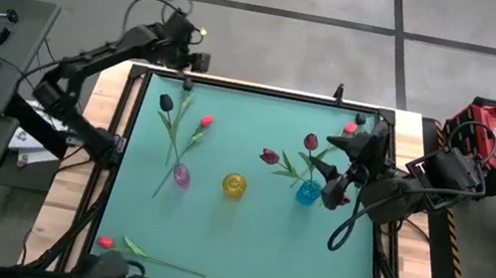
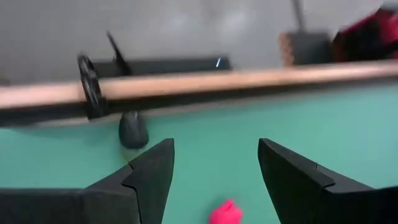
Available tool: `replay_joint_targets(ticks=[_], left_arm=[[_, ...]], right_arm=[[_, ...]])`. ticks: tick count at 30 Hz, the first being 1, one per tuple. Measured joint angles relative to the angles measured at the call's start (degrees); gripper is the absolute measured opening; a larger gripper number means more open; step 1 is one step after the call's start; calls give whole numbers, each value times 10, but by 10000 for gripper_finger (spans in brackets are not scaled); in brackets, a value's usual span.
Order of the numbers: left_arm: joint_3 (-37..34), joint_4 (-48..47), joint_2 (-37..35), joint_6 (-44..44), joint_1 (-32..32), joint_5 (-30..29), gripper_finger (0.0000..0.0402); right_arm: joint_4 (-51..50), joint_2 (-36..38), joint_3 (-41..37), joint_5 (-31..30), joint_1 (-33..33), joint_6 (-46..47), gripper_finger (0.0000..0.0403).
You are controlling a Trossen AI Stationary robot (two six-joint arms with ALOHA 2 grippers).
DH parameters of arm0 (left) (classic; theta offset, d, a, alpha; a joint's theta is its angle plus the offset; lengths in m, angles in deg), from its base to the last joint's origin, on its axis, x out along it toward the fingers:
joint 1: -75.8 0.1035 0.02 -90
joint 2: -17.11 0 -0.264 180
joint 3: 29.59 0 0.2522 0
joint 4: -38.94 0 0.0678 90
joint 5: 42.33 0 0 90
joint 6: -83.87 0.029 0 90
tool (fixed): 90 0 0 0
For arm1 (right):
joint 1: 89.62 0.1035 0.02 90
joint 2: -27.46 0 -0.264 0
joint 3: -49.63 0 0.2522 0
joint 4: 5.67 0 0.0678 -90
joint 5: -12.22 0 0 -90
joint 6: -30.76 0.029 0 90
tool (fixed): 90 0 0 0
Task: Sort flowers into vase by color
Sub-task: Put the left black flower into the purple vase
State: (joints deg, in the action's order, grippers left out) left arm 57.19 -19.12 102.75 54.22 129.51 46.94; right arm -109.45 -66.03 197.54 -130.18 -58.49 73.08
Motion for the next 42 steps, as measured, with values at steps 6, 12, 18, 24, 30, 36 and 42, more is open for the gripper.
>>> replay_joint_targets(ticks=[6,12,18,24,30,36,42], left_arm=[[0,-77,76,53,0,1,220],[-1,-119,129,67,0,-10,220],[-1,-119,168,72,0,-10,220],[-1,-121,199,61,0,-12,220],[-5,-117,211,41,-1,-29,220],[-60,-99,210,8,-1,-20,220],[-111,-40,205,-24,-1,5,220]], right_arm=[[2,-14,0,-5,0,28,259],[6,-49,0,-21,-6,27,259],[2,-72,0,-12,-20,23,259],[3,-65,0,-9,-24,25,259],[0,-60,0,-7,-24,15,259],[0,-60,0,-5,-24,-5,259],[0,-59,0,-6,-24,-19,259]])
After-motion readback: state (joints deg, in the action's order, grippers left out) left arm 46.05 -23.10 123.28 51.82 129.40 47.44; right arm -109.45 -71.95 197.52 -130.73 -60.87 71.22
